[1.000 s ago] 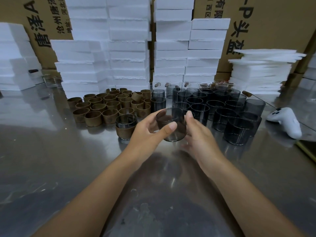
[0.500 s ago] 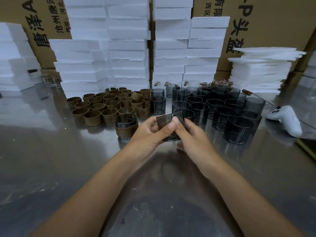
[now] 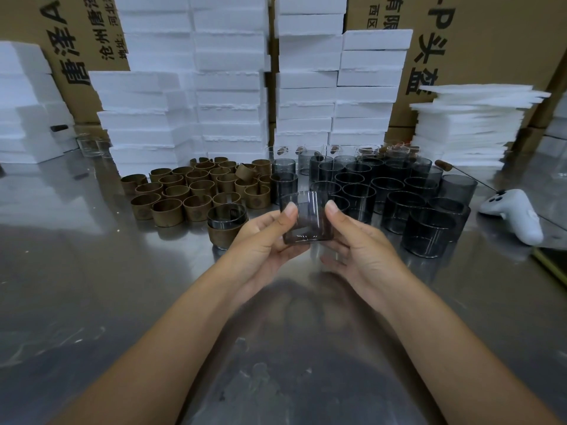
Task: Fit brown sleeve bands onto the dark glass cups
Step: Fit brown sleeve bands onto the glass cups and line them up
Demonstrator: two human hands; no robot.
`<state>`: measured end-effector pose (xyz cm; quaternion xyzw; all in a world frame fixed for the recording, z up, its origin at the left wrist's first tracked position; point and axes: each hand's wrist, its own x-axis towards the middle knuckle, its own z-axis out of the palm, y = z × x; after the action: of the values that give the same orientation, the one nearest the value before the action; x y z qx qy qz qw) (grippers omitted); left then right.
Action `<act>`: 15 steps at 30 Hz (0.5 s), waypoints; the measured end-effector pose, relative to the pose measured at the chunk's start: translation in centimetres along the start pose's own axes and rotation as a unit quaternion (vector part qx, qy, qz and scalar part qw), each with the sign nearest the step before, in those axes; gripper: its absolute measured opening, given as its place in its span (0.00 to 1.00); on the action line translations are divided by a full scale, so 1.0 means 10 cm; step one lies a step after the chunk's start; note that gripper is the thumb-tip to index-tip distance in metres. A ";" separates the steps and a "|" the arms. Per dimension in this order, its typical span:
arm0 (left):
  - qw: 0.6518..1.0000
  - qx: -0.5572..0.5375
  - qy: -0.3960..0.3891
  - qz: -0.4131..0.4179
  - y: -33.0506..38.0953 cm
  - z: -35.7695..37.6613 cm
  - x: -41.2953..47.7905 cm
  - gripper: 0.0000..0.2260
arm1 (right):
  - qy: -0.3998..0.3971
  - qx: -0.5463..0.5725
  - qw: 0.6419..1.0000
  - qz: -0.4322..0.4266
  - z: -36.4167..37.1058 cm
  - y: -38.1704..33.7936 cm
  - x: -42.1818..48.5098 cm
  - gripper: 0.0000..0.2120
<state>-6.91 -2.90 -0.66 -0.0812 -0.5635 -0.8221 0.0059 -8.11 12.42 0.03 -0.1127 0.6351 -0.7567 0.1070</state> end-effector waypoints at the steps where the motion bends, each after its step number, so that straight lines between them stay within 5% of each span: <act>1: 1.000 -0.007 -0.008 -0.001 0.01 0.00 0.00 0.17 | 0.002 0.007 1.000 -0.001 0.00 0.00 0.00 0.21; 9: 0.998 -0.021 -0.054 -0.004 0.04 0.00 -0.02 0.16 | -0.028 -0.077 0.996 -0.037 0.07 0.00 -0.04 0.29; 15: 0.992 0.119 0.032 -0.002 0.02 -0.01 0.00 0.24 | -0.016 -0.068 0.995 -0.075 0.08 0.00 -0.05 0.24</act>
<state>-6.92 -3.03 -0.50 -0.0525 -0.6570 -0.7514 0.0313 -7.39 11.83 0.16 -0.1790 0.6729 -0.7159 0.0519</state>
